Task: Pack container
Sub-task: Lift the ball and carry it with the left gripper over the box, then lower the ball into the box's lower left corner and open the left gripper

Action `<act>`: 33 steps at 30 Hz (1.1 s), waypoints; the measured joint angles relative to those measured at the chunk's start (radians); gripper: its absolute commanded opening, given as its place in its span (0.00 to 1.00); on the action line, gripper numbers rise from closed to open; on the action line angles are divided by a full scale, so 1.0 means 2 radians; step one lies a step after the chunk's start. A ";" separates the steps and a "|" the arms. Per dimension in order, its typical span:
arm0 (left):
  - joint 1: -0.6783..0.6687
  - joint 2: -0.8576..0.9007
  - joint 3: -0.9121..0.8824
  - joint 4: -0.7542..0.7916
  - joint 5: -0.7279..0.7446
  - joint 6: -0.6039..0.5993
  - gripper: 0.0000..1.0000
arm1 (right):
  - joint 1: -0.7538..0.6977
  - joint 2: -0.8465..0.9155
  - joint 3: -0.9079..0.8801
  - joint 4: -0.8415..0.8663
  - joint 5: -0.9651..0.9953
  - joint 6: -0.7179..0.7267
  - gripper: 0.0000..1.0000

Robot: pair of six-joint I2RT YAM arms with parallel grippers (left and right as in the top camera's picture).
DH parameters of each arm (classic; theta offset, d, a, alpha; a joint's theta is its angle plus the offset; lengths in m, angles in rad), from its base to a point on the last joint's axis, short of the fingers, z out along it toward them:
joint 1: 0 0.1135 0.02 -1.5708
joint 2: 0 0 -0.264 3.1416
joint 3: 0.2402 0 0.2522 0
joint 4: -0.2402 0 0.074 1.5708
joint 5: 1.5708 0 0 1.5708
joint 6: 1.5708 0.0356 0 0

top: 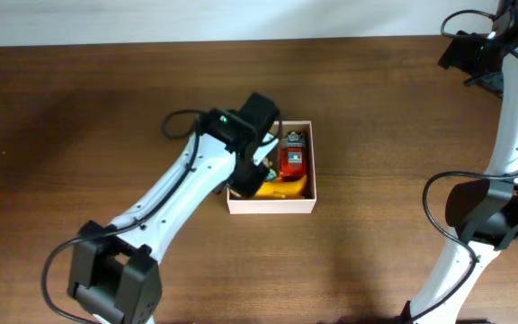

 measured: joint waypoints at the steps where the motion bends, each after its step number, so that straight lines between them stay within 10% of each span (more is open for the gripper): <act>1: 0.000 0.000 -0.009 0.007 0.000 0.000 0.44 | 0.000 0.000 0.000 0.000 0.000 0.000 0.99; 8: 0.000 0.000 -0.037 0.041 -0.004 0.000 0.45 | 0.000 0.000 0.000 0.000 0.000 0.000 0.99; 17: 0.016 0.000 -0.051 0.048 -0.023 -0.004 0.71 | 0.000 0.000 0.000 0.000 0.000 0.000 0.99; 33: 0.019 0.000 0.003 0.032 -0.026 -0.004 0.69 | 0.000 0.000 0.000 0.000 0.000 0.000 0.99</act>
